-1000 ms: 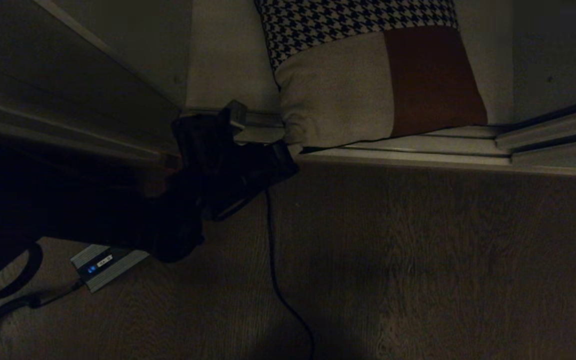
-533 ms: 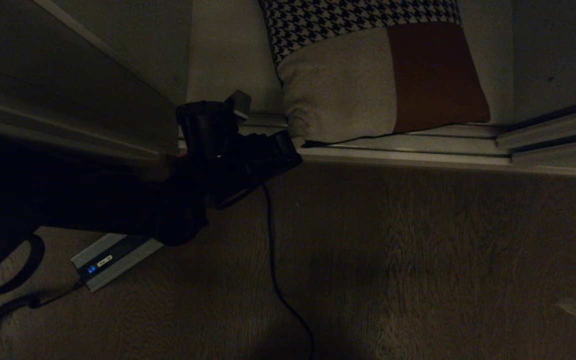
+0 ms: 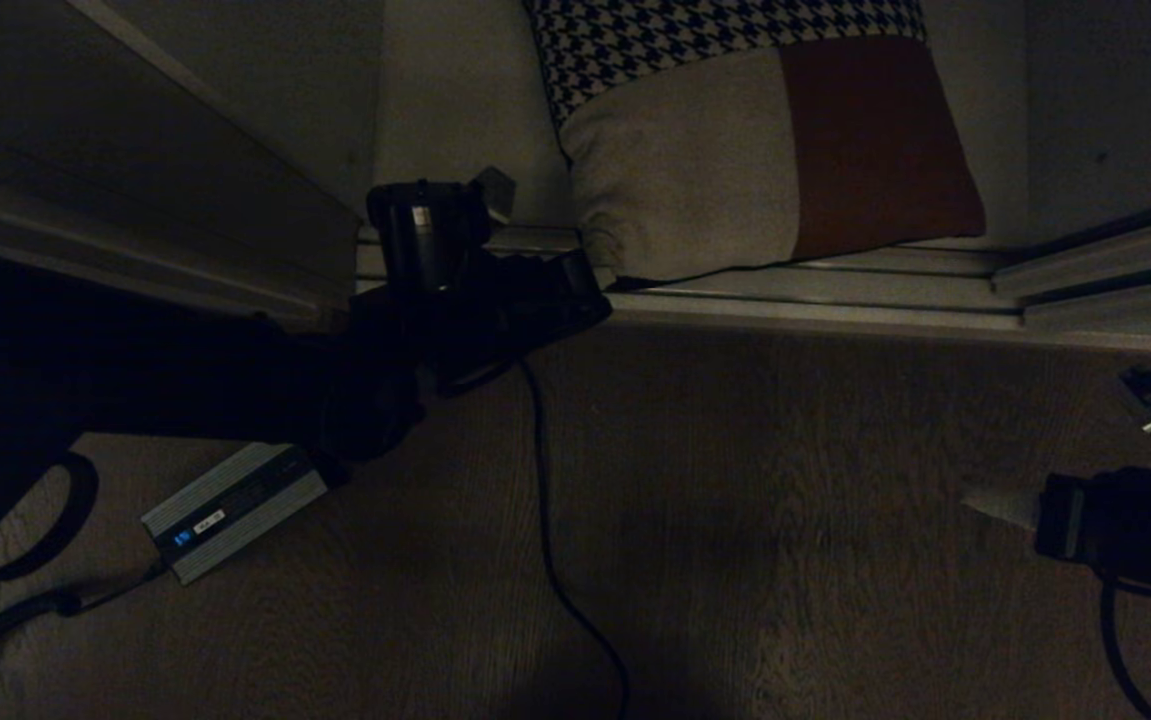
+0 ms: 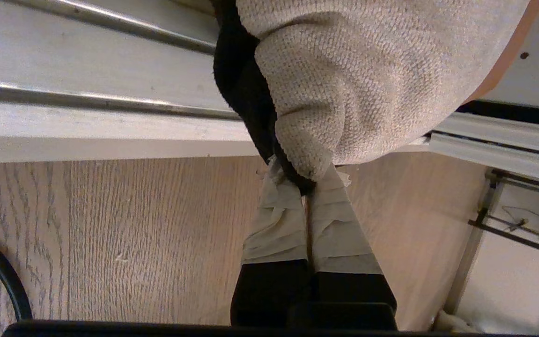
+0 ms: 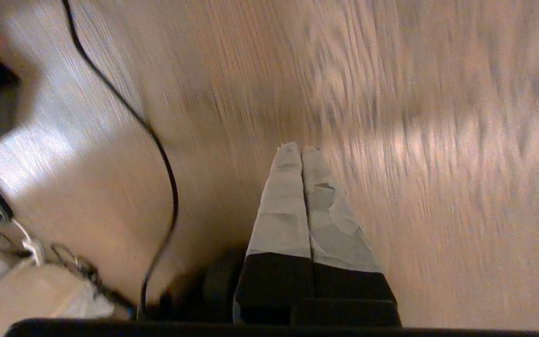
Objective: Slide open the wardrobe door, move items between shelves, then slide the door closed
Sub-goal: Place the pillow on the higher shelf
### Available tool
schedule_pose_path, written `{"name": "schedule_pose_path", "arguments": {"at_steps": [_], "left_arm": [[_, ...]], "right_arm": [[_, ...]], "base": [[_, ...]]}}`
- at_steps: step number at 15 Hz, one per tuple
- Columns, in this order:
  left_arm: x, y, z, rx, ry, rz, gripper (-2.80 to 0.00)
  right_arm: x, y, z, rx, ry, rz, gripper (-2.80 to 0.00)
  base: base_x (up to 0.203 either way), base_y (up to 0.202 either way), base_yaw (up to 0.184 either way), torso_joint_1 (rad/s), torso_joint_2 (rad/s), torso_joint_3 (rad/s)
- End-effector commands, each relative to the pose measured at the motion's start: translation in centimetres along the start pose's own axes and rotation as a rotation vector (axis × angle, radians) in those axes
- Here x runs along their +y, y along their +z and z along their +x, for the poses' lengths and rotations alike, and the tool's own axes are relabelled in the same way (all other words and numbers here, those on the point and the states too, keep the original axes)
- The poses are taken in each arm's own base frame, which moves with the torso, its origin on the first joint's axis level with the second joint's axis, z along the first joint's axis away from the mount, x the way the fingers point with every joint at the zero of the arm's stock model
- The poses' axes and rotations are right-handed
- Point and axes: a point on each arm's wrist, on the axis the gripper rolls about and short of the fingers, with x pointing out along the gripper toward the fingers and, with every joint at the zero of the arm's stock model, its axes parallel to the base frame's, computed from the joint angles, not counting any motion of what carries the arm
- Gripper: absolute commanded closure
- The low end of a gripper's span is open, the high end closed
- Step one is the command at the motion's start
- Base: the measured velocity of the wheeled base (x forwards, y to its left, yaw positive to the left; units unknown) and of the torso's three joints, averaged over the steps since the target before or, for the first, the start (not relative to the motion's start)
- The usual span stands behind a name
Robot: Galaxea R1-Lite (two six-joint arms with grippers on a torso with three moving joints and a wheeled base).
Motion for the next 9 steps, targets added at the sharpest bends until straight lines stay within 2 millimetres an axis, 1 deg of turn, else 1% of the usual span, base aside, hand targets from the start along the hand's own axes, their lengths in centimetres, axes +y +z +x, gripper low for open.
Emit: {"name": "schedule_pose_path", "arguments": {"at_steps": [1,3,6,8,9], "left_arm": [[-0.1,0.2,0.0,-0.008,-0.005,-0.001,0.00],[-0.1,0.1,0.0,-0.005,-0.004,-0.002,0.00],[-0.4,0.4,-0.2,-0.009,-0.010,-0.001,0.00],[-1.0,0.2,-0.2,0.001,-0.020,-0.001,0.00],[-1.4,0.2,-0.2,0.011,-0.024,-0.003,0.00]], "right_arm": [[-0.7,0.4,2.4,0.027,0.010,0.009,0.00],[-0.3,1.4,2.1,-0.009,0.039,-0.002,0.00],[-0.5,3.9,1.4,-0.097,0.031,-0.013,0.00],[-0.6,5.4,-0.5,-0.168,0.036,-0.026,0.00],[-0.7,5.8,-0.9,-0.184,0.041,-0.030,0.00]], "base": [[0.000,0.000,0.000,0.000,0.00,0.000],[0.000,0.000,0.000,0.000,0.00,0.000],[0.000,0.000,0.000,0.000,0.00,0.000],[0.000,0.000,0.000,0.000,0.00,0.000],[0.000,0.000,0.000,0.000,0.00,0.000]]}}
